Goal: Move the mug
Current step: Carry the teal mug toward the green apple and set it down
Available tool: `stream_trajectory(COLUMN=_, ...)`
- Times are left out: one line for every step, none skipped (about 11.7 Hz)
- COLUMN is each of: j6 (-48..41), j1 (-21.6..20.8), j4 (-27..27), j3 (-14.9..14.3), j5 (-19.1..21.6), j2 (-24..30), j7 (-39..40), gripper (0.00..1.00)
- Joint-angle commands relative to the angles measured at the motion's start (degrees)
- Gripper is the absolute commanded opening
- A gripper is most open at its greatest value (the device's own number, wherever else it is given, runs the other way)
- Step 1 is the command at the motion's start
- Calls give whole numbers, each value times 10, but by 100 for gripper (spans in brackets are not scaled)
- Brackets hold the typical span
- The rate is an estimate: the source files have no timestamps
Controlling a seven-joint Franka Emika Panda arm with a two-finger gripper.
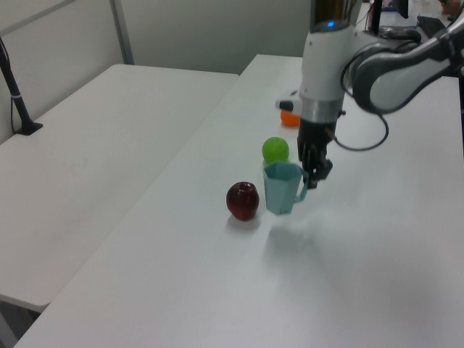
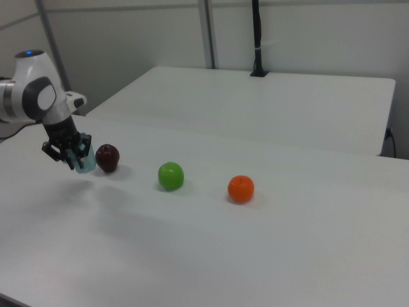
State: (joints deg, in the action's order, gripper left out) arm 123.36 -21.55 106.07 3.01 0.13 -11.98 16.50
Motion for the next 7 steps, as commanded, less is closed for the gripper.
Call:
stream_trajectory(j6=-50, j1=40, j4=-38, j3=-4, j5=17, j2=28, j7=-18, gripper=2)
stream_trajectory(j6=-59, j1=56, j4=-50, j3=-5, j5=30, j2=29, j7=-20, gripper=1)
stream_trajectory(j6=-65, j1=66, j4=-56, j3=-13, j5=32, j2=28, j7=-28, gripper=1)
stream_trajectory(j6=-64, j1=76, j4=-57, j3=-26, j5=32, j2=24, j7=-31, gripper=1)
stream_trajectory(j6=-59, j1=82, j4=-57, j3=-42, j5=32, j2=18, j7=-25, gripper=1)
stream_trajectory(j6=-59, j1=86, j4=-57, j3=-53, j5=28, j2=5, j7=-19, gripper=1)
stream_trajectory(j6=-57, j1=91, j4=-62, j3=-59, j5=26, j2=-8, j7=-3, gripper=1)
